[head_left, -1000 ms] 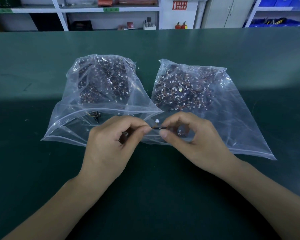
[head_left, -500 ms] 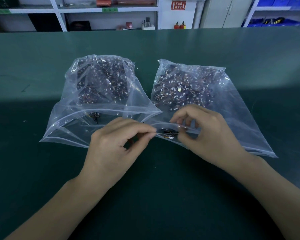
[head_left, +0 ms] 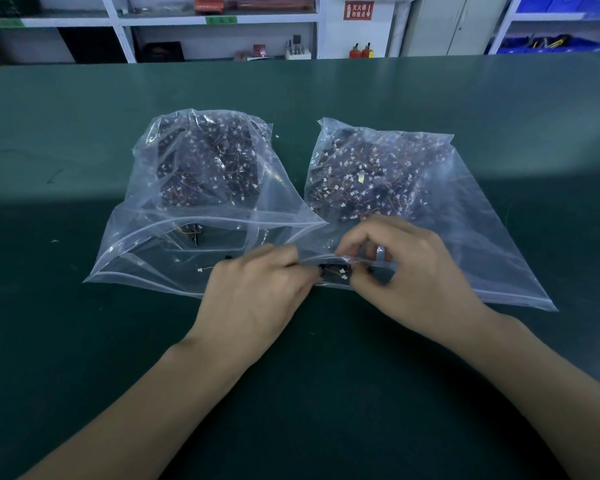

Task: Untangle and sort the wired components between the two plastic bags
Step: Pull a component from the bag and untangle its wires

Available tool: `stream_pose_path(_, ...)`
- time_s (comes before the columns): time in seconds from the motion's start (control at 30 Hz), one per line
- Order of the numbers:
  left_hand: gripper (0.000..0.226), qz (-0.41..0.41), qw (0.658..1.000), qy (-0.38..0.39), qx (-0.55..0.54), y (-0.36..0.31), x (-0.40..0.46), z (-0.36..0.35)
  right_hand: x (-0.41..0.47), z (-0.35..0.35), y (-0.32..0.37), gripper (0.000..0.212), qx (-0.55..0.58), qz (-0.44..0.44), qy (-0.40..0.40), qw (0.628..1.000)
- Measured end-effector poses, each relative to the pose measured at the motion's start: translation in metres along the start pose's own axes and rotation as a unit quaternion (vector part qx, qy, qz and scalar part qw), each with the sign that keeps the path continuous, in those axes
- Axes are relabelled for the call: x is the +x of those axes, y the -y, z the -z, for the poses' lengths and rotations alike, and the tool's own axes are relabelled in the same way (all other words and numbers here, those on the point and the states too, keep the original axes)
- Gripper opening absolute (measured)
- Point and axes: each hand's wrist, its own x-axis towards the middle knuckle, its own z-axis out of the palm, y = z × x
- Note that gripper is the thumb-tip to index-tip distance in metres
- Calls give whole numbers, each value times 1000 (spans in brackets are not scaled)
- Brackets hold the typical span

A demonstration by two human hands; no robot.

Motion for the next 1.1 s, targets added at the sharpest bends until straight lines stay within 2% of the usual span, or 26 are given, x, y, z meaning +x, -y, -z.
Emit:
stream_pose_path(0.13,11,-6,999,-6,-34,-4,0,4,0,0,0,30,-4,1,10,1000)
stream_pose_path(0.23,24,62,995,-20,-72,-2,0,12,-1,0,1,30,-10,-13,20,1000)
stream_pose_path(0.4,38,168,985,8,28,30,-10,20,-3,0,4,30,-19,-14,47,999)
stream_pose_path(0.53,30,224,974,18,40,51,-13,25,-4,0,8,27,-29,-12,61,998)
stream_pose_path(0.67,44,251,961,95,60,60,-14,27,-4,1,10,24,-27,-15,59,998)
stream_pose_path(0.9,19,270,951,143,51,57,-11,31,-4,-1,9,25,-28,-31,54,998)
stream_pose_path(1.0,14,265,956,113,58,52,-11,32,-4,-1,8,26,-26,-32,47,998)
stream_pose_path(1.1,13,232,971,44,45,48,-10,32,-4,-2,7,27,-22,-30,43,998)
